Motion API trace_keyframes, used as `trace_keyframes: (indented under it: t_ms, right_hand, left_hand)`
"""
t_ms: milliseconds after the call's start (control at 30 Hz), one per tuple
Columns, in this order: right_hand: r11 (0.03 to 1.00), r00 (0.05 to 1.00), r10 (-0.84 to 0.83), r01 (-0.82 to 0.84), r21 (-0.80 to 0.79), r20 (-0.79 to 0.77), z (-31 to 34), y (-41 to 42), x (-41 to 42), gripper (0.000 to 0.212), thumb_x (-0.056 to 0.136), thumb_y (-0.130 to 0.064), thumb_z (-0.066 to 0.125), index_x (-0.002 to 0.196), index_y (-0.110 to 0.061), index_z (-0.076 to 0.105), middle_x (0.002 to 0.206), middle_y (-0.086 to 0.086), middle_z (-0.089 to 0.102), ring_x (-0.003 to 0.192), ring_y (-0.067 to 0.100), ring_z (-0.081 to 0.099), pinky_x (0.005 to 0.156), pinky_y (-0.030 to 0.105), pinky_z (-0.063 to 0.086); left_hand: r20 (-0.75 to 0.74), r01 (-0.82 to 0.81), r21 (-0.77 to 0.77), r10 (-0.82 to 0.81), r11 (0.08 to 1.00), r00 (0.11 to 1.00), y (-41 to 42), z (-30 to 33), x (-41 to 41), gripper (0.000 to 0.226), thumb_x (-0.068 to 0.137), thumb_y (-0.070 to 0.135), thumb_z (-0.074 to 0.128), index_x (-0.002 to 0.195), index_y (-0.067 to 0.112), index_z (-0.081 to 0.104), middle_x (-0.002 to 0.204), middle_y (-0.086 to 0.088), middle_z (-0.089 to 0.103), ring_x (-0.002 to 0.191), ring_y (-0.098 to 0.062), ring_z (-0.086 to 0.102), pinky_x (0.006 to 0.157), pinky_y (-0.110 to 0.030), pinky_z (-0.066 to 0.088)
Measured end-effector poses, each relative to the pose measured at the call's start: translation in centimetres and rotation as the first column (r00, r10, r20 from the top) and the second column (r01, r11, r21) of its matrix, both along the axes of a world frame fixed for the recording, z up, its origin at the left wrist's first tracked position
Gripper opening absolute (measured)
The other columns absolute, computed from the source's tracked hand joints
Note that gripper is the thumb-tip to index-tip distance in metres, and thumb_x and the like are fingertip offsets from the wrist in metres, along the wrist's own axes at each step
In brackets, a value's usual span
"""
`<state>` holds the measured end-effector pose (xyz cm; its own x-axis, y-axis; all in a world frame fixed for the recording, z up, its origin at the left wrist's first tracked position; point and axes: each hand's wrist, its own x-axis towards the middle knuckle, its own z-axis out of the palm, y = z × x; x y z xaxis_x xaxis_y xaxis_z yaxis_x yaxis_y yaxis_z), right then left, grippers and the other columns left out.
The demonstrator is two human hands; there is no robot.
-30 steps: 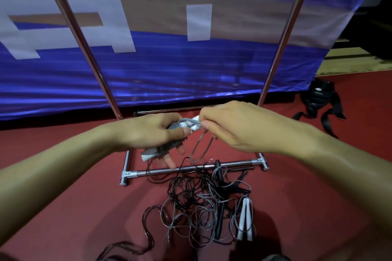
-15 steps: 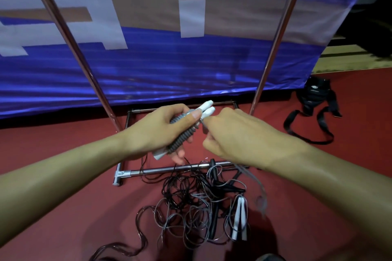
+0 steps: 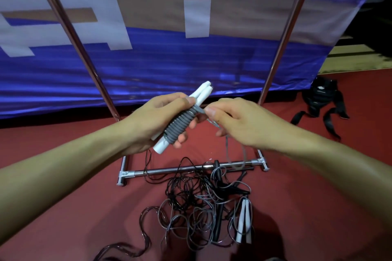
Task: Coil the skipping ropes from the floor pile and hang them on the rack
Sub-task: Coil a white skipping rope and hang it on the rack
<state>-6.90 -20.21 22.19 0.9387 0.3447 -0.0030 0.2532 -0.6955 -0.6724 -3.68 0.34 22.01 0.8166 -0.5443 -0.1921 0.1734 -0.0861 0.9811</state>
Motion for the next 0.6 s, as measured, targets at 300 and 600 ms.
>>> trace_keyframes:
  t_ms: [300,600]
  right_hand:
    - [0.978,0.978,0.207,-0.208,-0.020,-0.038,1.0,-1.6,-0.2,0.025,0.108,-0.029,0.050,0.095,-0.027,0.070,0.071,-0.003,0.072,0.059,0.012,0.068,0.064,0.028,0.054]
    - [0.961,0.962,0.270,-0.272,-0.055,-0.049,0.2,-2.9,1.0,0.015,0.102,-0.028,0.062,0.100,-0.031,0.076,0.084,-0.007,0.077,0.078,0.001,0.071,0.076,0.020,0.053]
  left_hand:
    - [-0.012,0.086,-0.016,-0.086,0.996,0.996,-0.2,0.1,-0.5,0.046,0.099,0.042,0.058,0.103,-0.003,0.050,0.074,-0.011,0.056,0.043,-0.018,0.047,0.041,-0.024,0.042]
    - [-0.162,0.231,-0.116,-0.248,0.966,0.955,1.0,0.8,-0.5,0.019,0.094,0.028,0.058,0.089,0.010,0.062,0.073,-0.016,0.060,0.033,-0.015,0.045,0.035,-0.019,0.039]
